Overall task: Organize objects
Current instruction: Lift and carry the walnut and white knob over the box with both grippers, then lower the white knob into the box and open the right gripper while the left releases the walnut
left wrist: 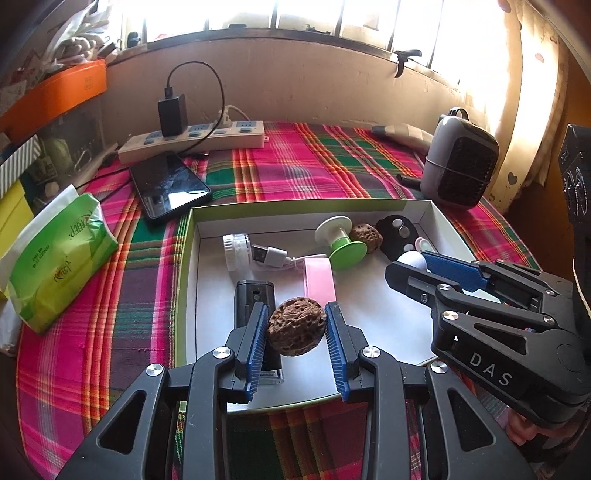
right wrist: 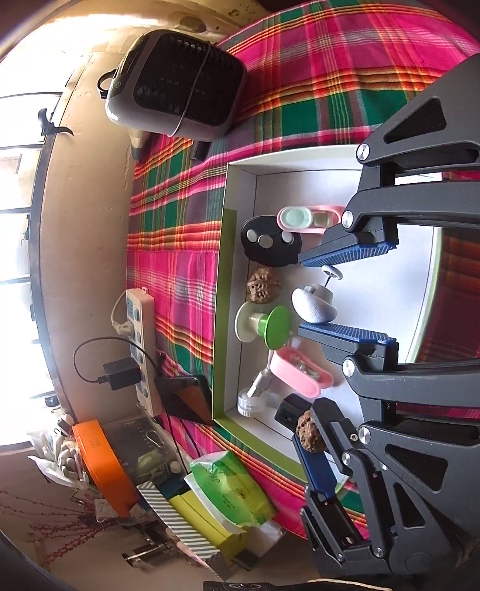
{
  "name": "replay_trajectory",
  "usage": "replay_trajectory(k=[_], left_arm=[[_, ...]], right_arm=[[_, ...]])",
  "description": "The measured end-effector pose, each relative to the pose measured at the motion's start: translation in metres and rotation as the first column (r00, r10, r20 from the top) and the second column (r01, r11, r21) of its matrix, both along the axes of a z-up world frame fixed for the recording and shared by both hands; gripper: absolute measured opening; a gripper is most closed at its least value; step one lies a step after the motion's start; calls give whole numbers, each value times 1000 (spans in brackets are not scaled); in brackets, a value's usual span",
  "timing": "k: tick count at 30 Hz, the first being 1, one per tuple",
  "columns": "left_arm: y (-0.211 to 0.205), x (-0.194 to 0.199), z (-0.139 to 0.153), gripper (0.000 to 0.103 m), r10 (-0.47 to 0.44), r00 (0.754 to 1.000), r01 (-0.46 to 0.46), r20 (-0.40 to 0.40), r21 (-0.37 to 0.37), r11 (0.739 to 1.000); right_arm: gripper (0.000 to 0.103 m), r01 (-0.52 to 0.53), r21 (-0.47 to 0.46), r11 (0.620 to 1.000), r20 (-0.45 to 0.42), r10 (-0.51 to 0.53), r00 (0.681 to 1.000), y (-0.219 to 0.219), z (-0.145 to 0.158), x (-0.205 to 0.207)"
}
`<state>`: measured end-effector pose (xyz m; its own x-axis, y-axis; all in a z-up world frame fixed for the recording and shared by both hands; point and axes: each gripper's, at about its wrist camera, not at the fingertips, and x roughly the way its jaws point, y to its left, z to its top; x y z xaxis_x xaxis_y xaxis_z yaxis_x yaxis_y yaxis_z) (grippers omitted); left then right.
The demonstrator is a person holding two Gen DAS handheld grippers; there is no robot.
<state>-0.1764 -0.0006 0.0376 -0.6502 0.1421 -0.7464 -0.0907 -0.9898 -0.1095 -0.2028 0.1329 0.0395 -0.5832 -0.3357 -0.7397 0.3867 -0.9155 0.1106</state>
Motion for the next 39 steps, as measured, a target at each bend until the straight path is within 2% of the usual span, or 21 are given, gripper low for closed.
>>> replay_trajectory(k=[16, 39], left_arm=[[6, -9, -1, 30, -13, 1000, 13, -9, -9, 1000], [8, -23, -1, 30, -23, 1000, 22, -18, -42, 999]], right_arm=[[33, -10, 40, 999, 17, 9, 1000, -5, -12, -14], [33, -10, 41, 999, 26, 9, 1000, -3, -20, -18]])
